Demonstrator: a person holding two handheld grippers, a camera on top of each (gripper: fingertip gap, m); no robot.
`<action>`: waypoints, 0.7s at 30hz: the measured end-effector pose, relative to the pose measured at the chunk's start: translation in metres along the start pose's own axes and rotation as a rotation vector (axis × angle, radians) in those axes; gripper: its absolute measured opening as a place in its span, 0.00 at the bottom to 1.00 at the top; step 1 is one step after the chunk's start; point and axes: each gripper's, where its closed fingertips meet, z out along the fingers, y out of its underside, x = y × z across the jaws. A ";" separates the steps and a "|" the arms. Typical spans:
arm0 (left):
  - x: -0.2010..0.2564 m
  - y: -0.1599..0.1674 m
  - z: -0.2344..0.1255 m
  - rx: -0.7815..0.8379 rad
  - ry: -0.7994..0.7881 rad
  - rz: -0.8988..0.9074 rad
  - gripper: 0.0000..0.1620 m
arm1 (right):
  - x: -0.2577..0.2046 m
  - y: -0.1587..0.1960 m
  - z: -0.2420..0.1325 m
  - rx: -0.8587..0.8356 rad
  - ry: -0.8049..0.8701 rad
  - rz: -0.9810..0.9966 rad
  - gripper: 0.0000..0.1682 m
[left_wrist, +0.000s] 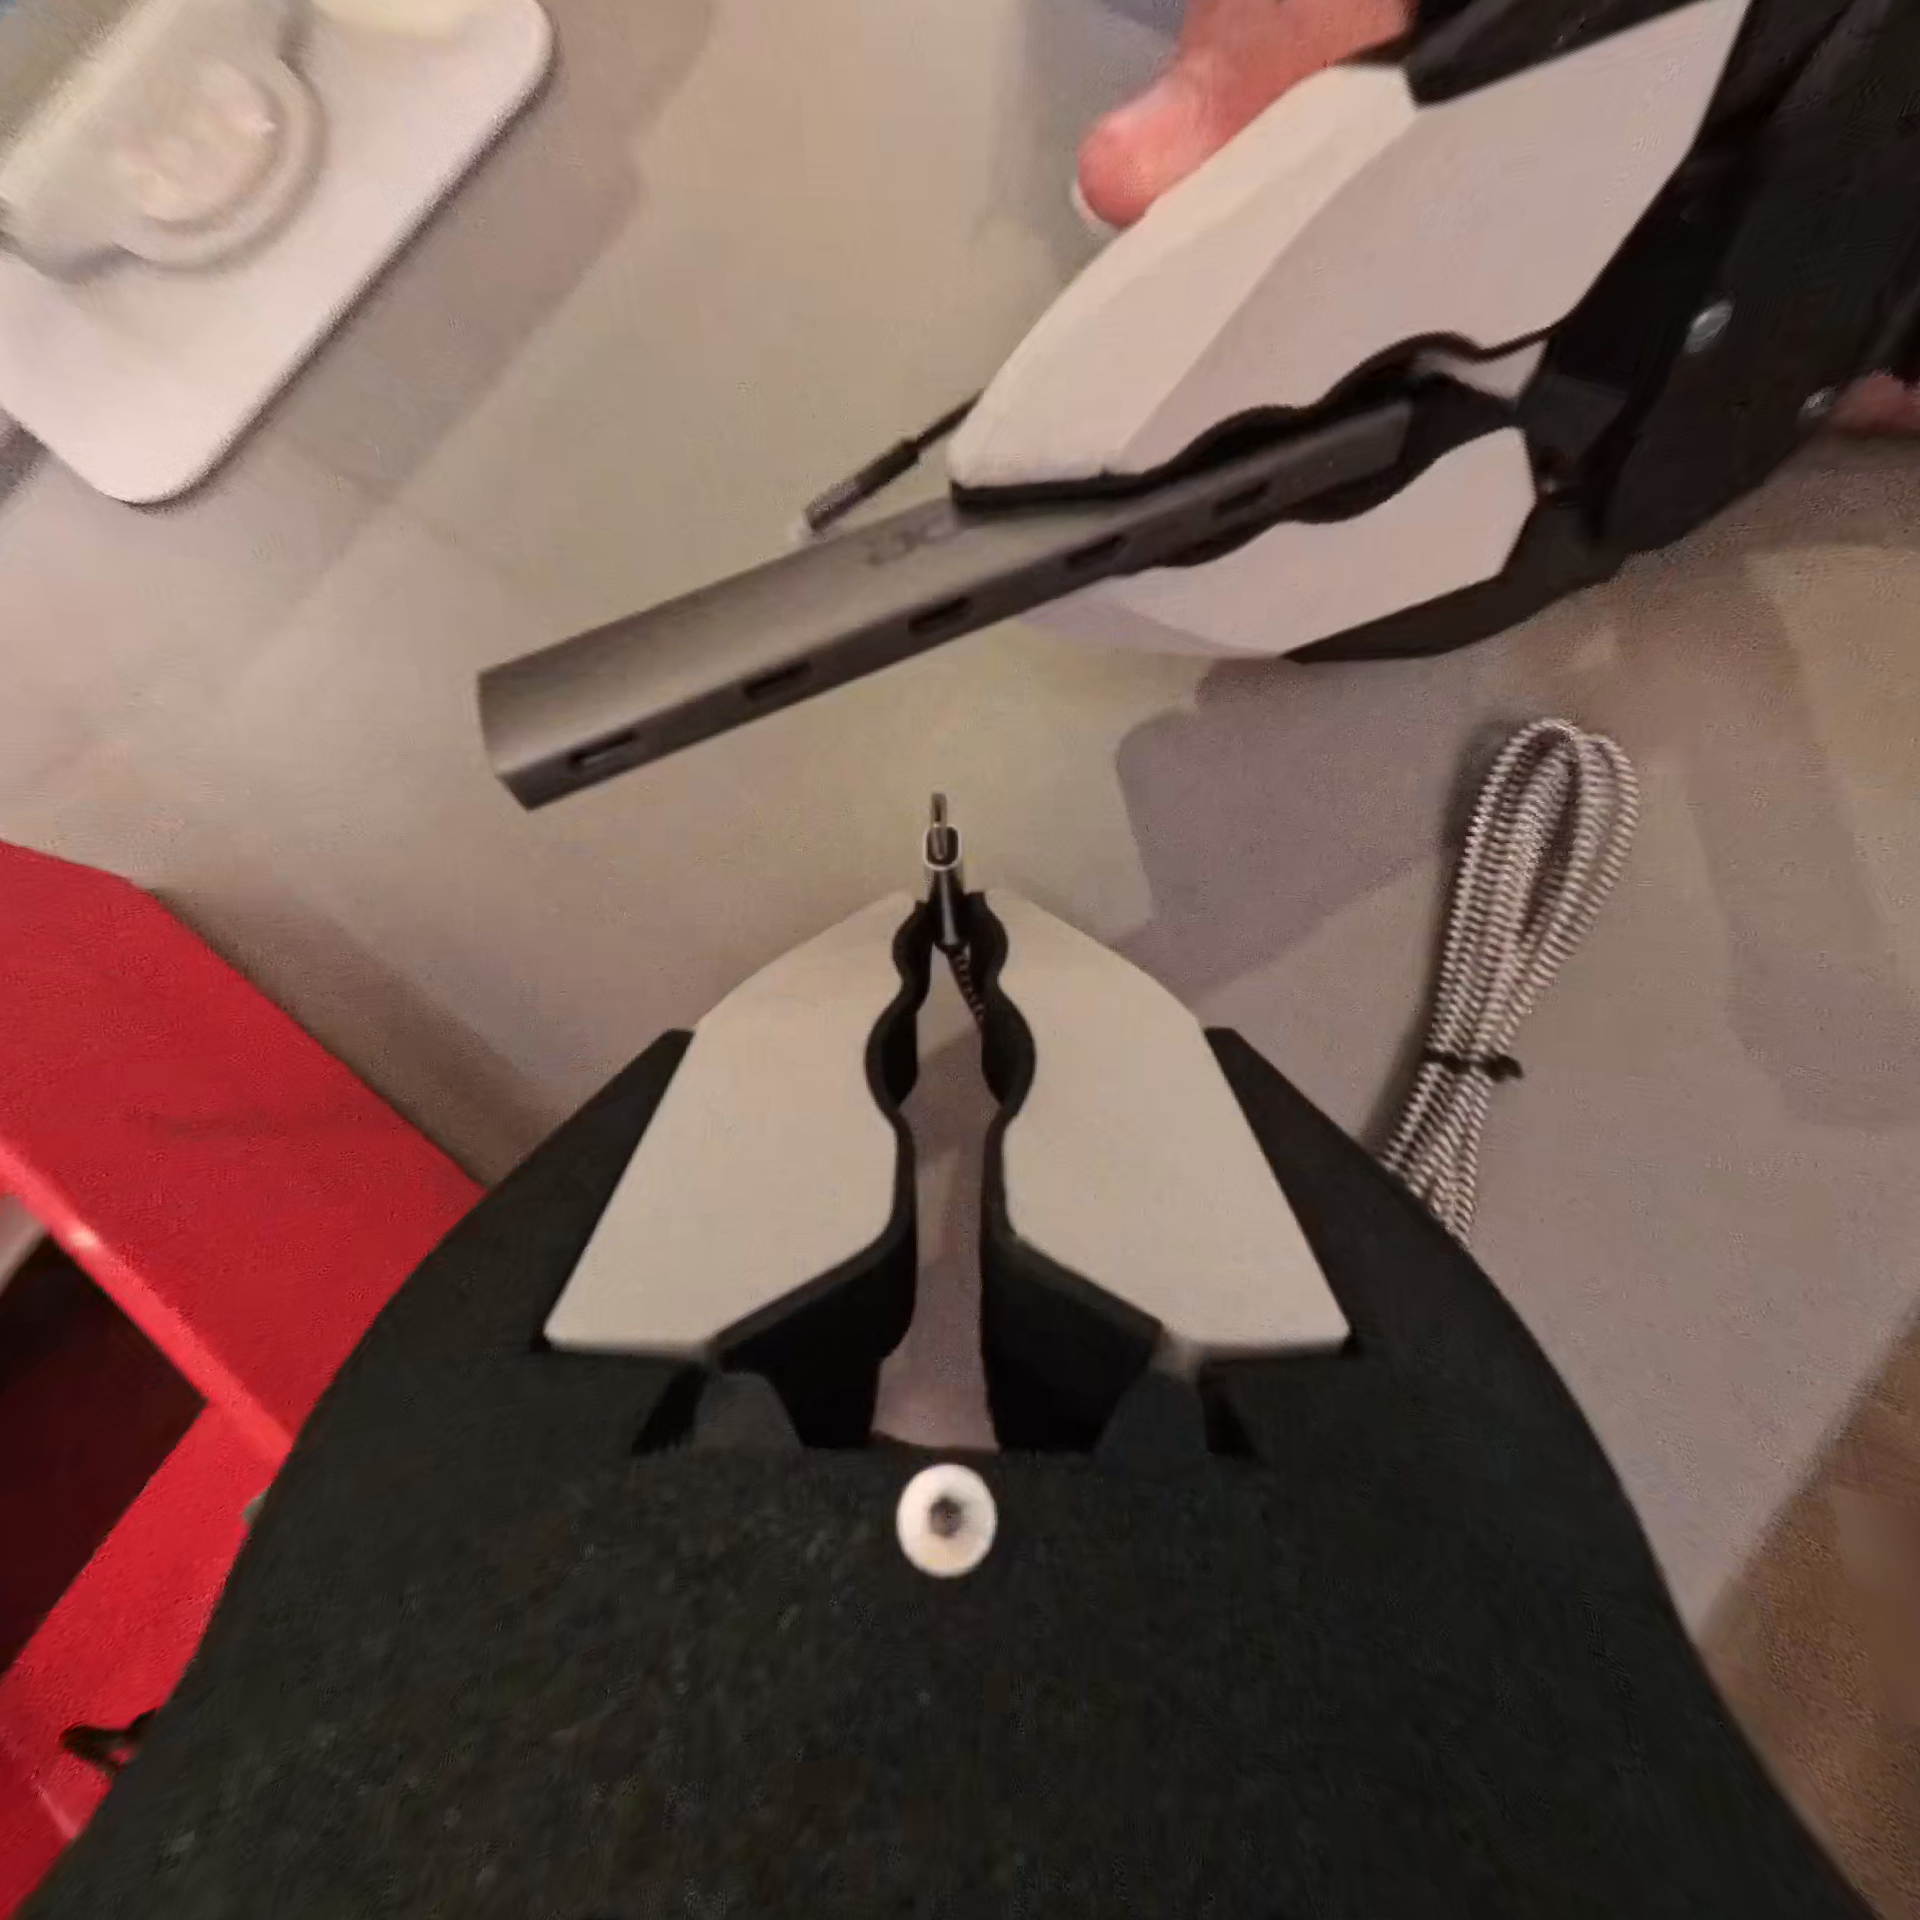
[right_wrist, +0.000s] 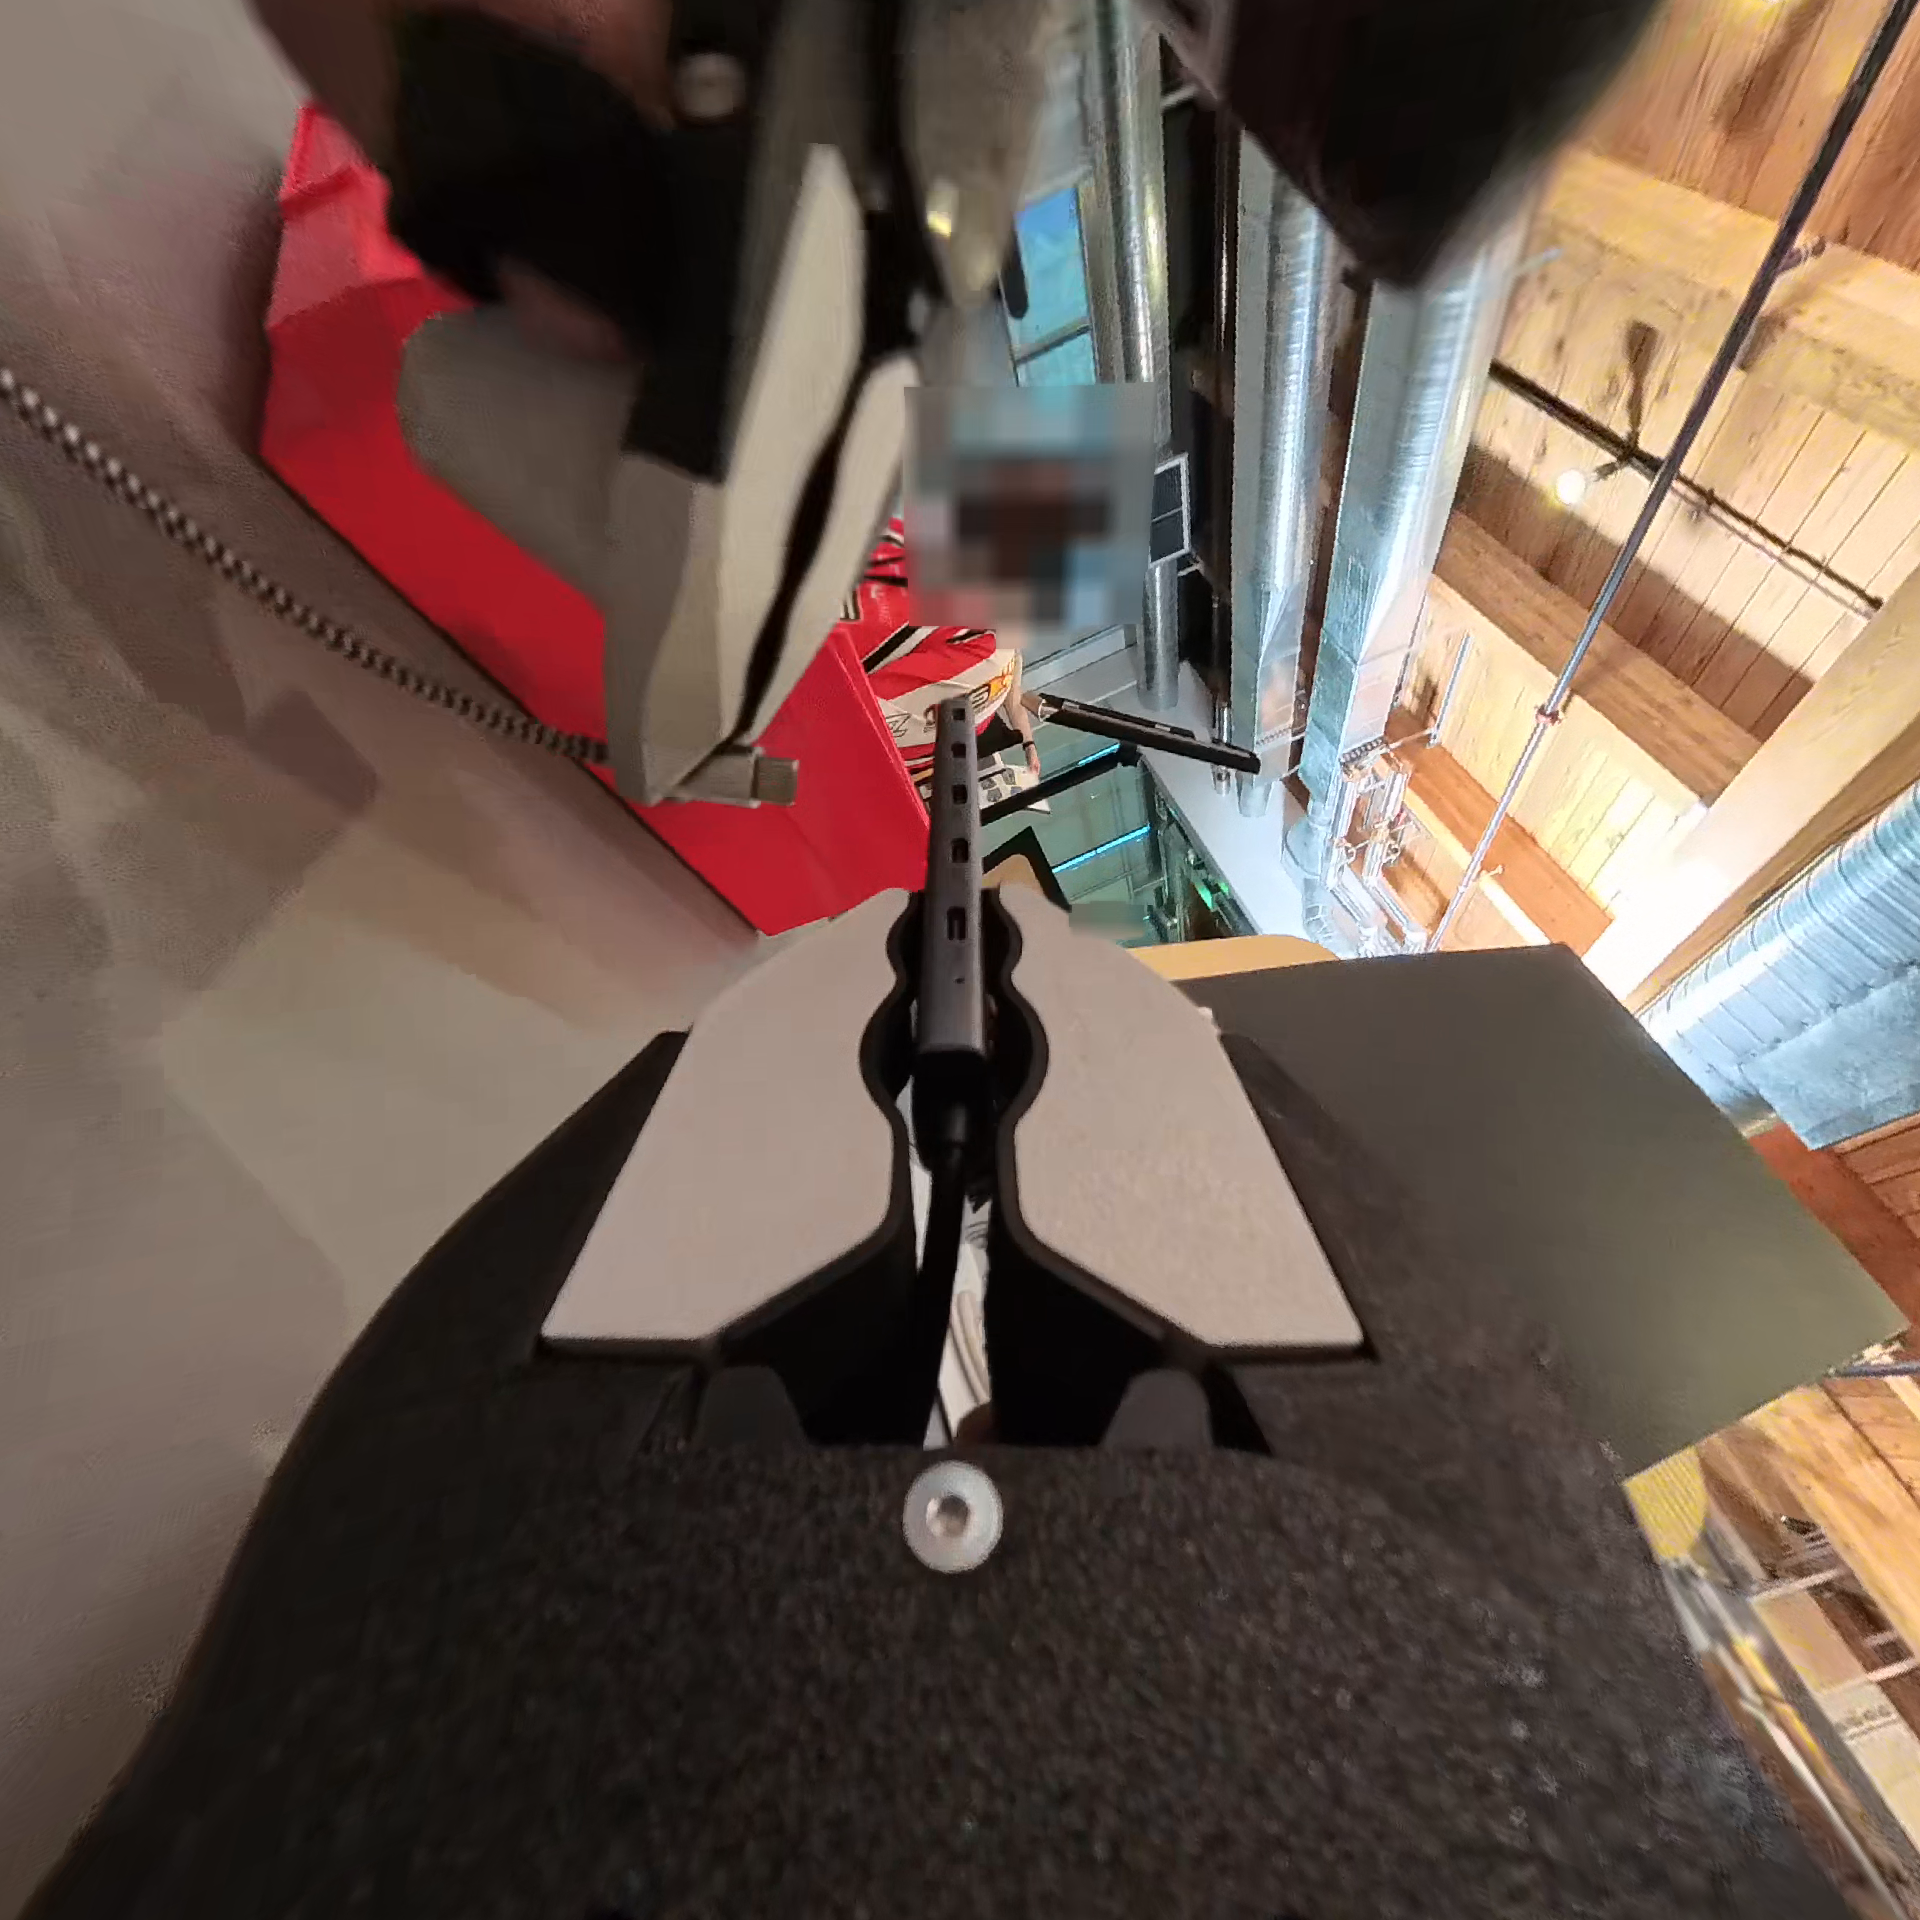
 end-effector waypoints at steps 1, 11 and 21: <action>0.000 0.002 0.004 0.044 -0.061 0.009 0.04 | 0.000 0.001 0.000 -0.002 0.001 0.010 0.06; 0.016 -0.004 0.020 0.222 -0.109 -0.090 0.04 | -0.002 -0.001 0.001 -0.001 -0.014 0.006 0.06; 0.015 0.014 0.019 0.173 0.071 -0.296 0.14 | 0.002 0.005 0.000 -0.020 -0.006 0.044 0.06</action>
